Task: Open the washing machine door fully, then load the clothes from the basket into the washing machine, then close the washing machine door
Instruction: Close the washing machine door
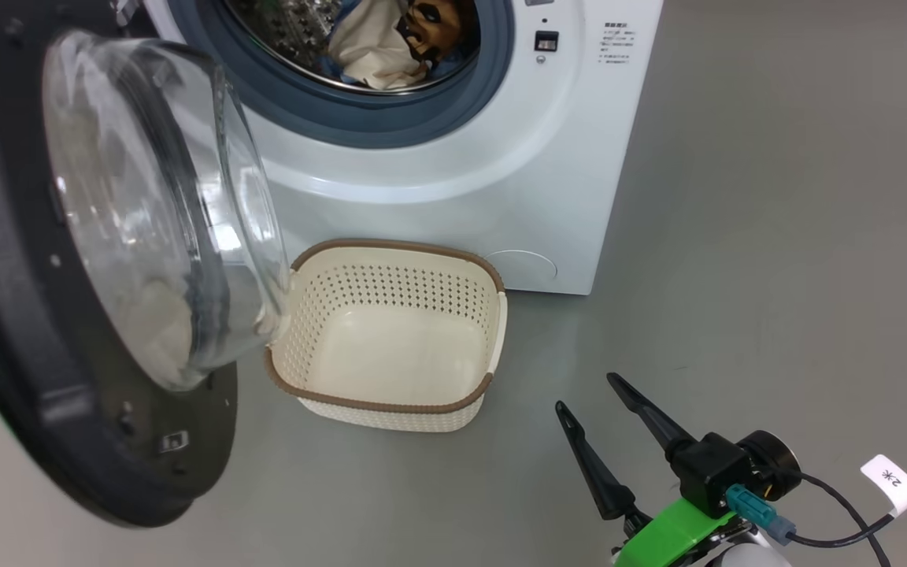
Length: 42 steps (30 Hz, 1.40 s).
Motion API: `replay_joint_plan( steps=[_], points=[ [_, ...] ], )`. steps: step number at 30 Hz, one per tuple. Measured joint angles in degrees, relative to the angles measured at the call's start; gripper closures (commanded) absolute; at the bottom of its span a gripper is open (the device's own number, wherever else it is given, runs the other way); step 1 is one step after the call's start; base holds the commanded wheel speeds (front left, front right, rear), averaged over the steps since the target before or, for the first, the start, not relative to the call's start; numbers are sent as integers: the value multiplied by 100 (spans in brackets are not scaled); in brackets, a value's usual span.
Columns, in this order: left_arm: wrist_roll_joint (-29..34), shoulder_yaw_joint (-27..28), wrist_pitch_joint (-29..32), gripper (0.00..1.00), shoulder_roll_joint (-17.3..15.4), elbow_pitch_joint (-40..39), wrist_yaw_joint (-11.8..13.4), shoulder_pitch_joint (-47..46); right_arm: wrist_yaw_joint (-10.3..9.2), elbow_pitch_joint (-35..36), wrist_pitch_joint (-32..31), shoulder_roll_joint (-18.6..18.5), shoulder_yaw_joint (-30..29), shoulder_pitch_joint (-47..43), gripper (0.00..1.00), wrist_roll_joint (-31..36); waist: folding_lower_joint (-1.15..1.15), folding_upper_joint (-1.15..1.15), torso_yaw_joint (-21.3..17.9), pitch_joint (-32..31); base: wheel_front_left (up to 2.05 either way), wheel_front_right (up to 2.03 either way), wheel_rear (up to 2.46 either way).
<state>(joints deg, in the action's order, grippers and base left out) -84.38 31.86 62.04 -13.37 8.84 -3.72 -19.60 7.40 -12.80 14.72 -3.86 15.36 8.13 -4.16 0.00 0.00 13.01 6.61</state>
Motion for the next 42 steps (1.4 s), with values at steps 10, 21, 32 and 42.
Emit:
replay_joint_plan(
  steps=[10,21,32,42],
  points=[
    [-59,-219,-38,100,527,-350,-8,91,0,0,0,22,-92,0,0,-9,0,0,-225,-33,0,0,0],
    [-55,-483,-322,100,906,-346,-112,89,0,8,0,29,-133,0,0,-11,0,0,-616,-84,0,0,0],
    [-53,-809,-845,100,1114,-53,-219,16,0,15,0,32,-124,0,0,-137,0,0,-1092,-90,0,0,0],
    [-75,-1160,-1472,100,1139,241,-312,-187,0,21,0,35,-146,0,0,-149,0,0,-1418,-69,0,0,0]
  ],
)
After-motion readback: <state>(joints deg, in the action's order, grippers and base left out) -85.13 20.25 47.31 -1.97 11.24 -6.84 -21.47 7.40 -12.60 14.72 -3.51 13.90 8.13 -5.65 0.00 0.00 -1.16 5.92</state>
